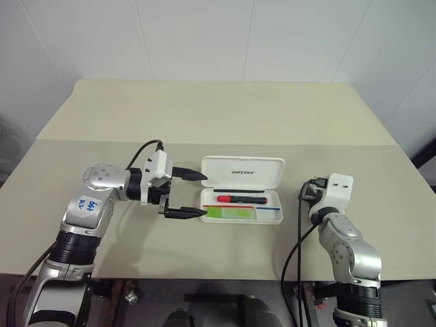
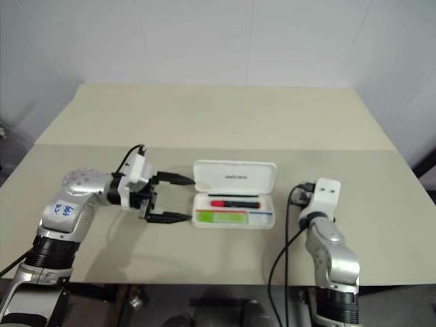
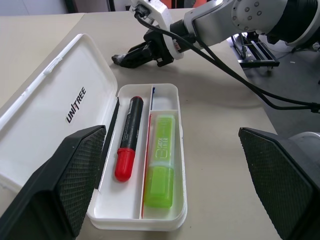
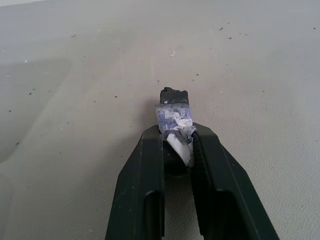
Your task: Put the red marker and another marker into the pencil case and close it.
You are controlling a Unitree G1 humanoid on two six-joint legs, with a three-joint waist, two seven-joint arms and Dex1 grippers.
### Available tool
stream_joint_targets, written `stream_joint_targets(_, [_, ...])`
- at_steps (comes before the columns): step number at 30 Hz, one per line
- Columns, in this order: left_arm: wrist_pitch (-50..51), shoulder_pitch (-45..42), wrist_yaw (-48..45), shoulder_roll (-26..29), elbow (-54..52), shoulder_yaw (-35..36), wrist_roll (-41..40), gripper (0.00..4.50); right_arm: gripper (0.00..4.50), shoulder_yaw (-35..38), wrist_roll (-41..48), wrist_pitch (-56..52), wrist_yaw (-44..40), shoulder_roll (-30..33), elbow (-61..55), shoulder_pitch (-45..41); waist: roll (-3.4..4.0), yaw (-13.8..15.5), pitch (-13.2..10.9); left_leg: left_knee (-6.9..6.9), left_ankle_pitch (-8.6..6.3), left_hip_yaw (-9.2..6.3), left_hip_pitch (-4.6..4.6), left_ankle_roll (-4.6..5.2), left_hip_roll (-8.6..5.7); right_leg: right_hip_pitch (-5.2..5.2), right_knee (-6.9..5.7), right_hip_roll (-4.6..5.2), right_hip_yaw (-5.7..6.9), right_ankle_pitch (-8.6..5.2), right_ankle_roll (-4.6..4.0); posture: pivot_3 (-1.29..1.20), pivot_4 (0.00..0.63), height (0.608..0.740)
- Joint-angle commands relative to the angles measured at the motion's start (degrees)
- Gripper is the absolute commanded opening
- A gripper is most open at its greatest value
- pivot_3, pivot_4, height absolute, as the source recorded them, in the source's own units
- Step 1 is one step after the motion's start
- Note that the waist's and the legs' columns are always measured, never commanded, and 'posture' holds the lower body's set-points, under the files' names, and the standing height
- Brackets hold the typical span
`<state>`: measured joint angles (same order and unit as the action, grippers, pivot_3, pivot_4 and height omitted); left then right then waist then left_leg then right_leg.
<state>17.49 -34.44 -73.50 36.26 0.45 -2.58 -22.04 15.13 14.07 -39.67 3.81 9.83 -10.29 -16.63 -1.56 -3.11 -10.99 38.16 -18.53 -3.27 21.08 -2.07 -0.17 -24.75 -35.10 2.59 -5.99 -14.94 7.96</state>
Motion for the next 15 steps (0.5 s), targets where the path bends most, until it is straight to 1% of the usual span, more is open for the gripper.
stream_joint_targets(1, [-0.44,0.48,0.40,0.34,-2.28,0.61,-1.04,4.50,0.36,0.14,1.22,0.75,-6.45,5.10,-2.41,0.63,0.00,0.01,0.00,0.00,0.00,0.01,0.01,0.00,-0.01,0.00,0.01,0.01,0.00,0.00,0.00,0.00,0.150,0.740])
stream_joint_targets(5, [-0.99,0.60,0.24,0.25,-1.71,0.45,-0.99,4.50,0.36,-0.34,3.63,5.03,-21.41,16.13,-2.79,1.48,0.05,0.09,-0.03,-0.02,-0.01,0.02,0.04,0.01,-0.04,0.01,0.10,0.03,0.01,0.00,0.01,0.00,0.150,0.740])
stream_joint_targets(8, [-1.49,0.61,0.00,0.18,-1.05,0.39,-0.90,4.50,0.36,0.73,5.84,8.38,-32.71,24.59,-0.09,1.44,0.05,0.10,-0.04,-0.03,-0.01,0.01,0.03,0.02,-0.02,0.05,0.14,0.01,0.04,0.00,0.01,0.00,0.150,0.740])
stream_joint_targets(10, [-1.82,0.61,-0.15,0.16,-0.66,0.33,-0.87,4.50,0.36,1.33,7.59,9.42,-37.25,27.51,1.41,0.74,0.05,0.08,-0.04,-0.04,-0.01,0.01,0.00,0.03,-0.02,0.08,0.17,0.00,0.03,0.00,0.01,0.00,0.150,0.740])
stream_joint_targets(14, [-3.02,1.11,-0.92,0.41,0.17,0.04,-0.54,4.50,0.36,-2.86,13.76,14.06,-58.63,34.94,-1.39,0.91,0.09,-0.02,-0.06,-0.02,-0.01,0.06,-0.04,0.03,-0.02,0.08,0.21,-0.01,-0.01,0.00,0.01,0.00,0.150,0.740])
stream_joint_targets(15, [-3.36,1.39,-1.18,0.48,0.23,0.13,-0.62,4.50,0.36,-4.83,14.31,14.35,-62.65,36.31,-1.62,0.38,0.08,-0.01,-0.06,-0.03,-0.01,0.07,-0.06,0.03,0.00,0.09,0.25,-0.04,-0.01,0.00,0.01,0.00,0.150,0.740])
